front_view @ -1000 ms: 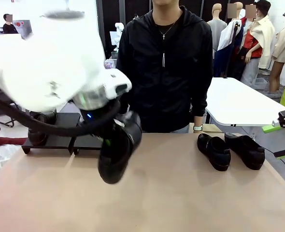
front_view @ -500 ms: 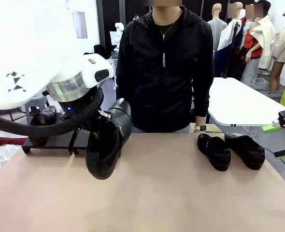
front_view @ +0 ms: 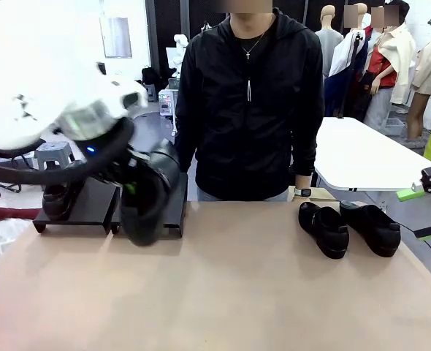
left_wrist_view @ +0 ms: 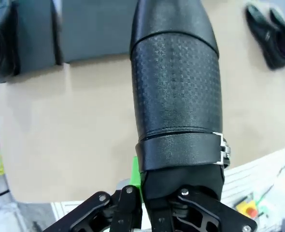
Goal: Organize the shoes by placing them on the stand.
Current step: Place the Shoe from the middle of the table onto the Shoes Stand.
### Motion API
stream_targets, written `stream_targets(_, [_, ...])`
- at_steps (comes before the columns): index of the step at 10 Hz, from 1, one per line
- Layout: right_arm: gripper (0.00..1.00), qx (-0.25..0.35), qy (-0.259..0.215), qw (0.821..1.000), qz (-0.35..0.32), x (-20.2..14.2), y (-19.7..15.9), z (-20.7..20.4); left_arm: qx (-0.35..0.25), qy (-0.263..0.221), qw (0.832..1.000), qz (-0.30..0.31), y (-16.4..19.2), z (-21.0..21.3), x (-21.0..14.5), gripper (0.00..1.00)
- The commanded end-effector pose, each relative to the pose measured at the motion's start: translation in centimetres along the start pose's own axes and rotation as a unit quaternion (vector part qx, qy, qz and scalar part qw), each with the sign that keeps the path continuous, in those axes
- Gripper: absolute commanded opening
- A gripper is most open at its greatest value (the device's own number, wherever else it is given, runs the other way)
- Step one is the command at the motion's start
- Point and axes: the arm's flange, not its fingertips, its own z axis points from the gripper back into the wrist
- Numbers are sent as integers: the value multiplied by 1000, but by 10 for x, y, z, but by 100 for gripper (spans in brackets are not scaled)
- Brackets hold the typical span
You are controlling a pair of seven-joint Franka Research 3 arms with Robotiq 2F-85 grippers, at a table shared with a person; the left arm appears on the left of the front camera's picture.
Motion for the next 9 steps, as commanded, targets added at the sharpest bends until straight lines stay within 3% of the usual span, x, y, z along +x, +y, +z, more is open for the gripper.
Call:
stream_targets(1, [100, 8, 0, 1000, 6, 2, 1, 1, 17, -41, 997, 57, 80, -7, 27, 0])
stream_targets(2, [100, 8, 0, 1000, 6, 2, 1, 1, 56, -46, 995, 74, 116, -23, 41, 0])
stream_targets(3, [100, 8, 0, 1000, 6, 2, 1, 1, 52, -60, 995, 67, 153, -45, 54, 0])
stream_targets(4, [100, 8, 0, 1000, 6, 2, 1, 1, 7, -86, 995, 54, 190, -68, 68, 0])
stream_targets(5, [100, 8, 0, 1000, 6, 2, 1, 1, 24, -109, 991, 78, 217, -84, 77, 0])
stream_targets(7, [100, 8, 0, 1000, 6, 2, 1, 1, 32, -144, 983, 106, 249, -115, 96, 0])
stream_targets(9, [100, 8, 0, 1000, 6, 2, 1, 1, 42, -155, 982, 100, 256, -144, 114, 0])
